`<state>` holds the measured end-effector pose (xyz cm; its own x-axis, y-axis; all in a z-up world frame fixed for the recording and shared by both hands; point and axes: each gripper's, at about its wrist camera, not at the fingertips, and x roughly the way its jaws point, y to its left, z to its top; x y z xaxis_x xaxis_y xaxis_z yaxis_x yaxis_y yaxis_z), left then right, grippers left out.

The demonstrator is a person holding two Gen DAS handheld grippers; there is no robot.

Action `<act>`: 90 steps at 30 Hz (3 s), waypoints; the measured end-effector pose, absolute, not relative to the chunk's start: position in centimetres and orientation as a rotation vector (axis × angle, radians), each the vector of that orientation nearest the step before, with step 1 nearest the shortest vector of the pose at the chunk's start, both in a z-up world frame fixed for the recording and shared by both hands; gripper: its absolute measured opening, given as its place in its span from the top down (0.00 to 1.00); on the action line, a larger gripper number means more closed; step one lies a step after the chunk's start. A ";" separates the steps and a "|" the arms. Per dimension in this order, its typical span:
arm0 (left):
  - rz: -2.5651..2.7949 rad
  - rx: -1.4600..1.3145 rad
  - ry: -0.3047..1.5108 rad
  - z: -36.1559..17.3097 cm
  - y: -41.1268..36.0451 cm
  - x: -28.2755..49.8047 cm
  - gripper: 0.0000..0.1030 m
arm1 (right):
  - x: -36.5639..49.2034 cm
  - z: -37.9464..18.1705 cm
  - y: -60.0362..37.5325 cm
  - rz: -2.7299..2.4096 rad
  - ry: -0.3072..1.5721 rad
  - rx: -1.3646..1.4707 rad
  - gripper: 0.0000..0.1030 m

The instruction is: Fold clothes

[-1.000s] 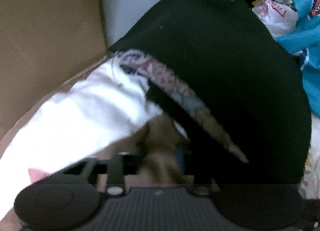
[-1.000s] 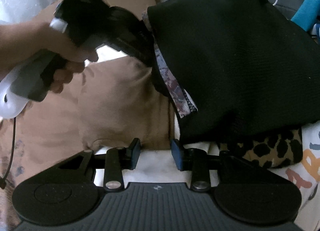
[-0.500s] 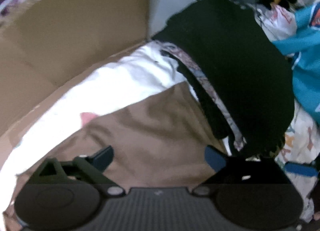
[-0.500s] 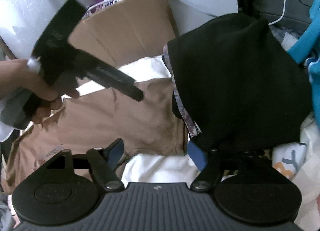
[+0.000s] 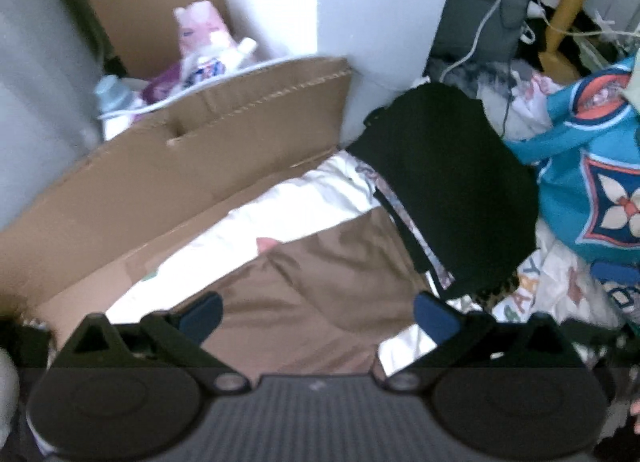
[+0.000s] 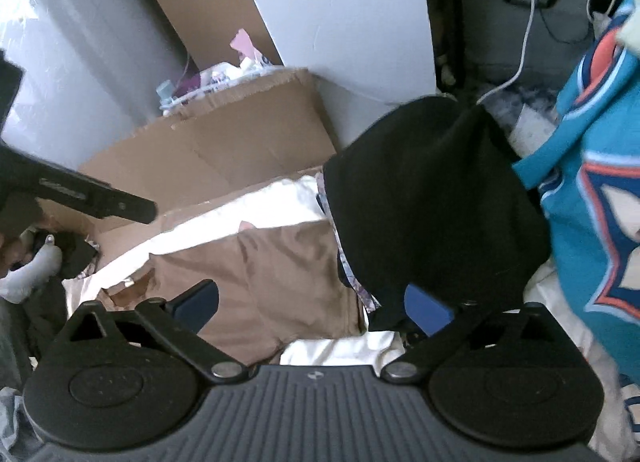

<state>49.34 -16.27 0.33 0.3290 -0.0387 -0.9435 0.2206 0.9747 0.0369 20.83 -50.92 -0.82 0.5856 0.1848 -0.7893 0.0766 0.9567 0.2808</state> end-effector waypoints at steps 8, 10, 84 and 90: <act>-0.159 0.200 1.195 6.0 -14.2 44.5 0.00 | 19.5 5.5 -49.5 0.009 0.916 0.292 0.00; -0.149 0.191 1.187 7.5 -13.3 43.6 0.00 | 19.3 6.9 -49.2 0.004 0.920 0.286 0.00; 0.355 -0.330 1.175 1.5 12.0 5.3 0.00 | 5.2 4.7 -32.5 0.205 0.988 0.250 0.02; 0.393 -0.360 1.173 -1.2 12.6 5.0 0.01 | 4.7 0.7 -31.2 0.222 1.038 0.255 0.04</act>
<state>4.96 12.64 -1.18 0.3346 0.1096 -0.9360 -0.4765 0.8765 -0.0678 4.73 -31.22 0.71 0.4904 0.3005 -0.8181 -0.0610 0.9482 0.3117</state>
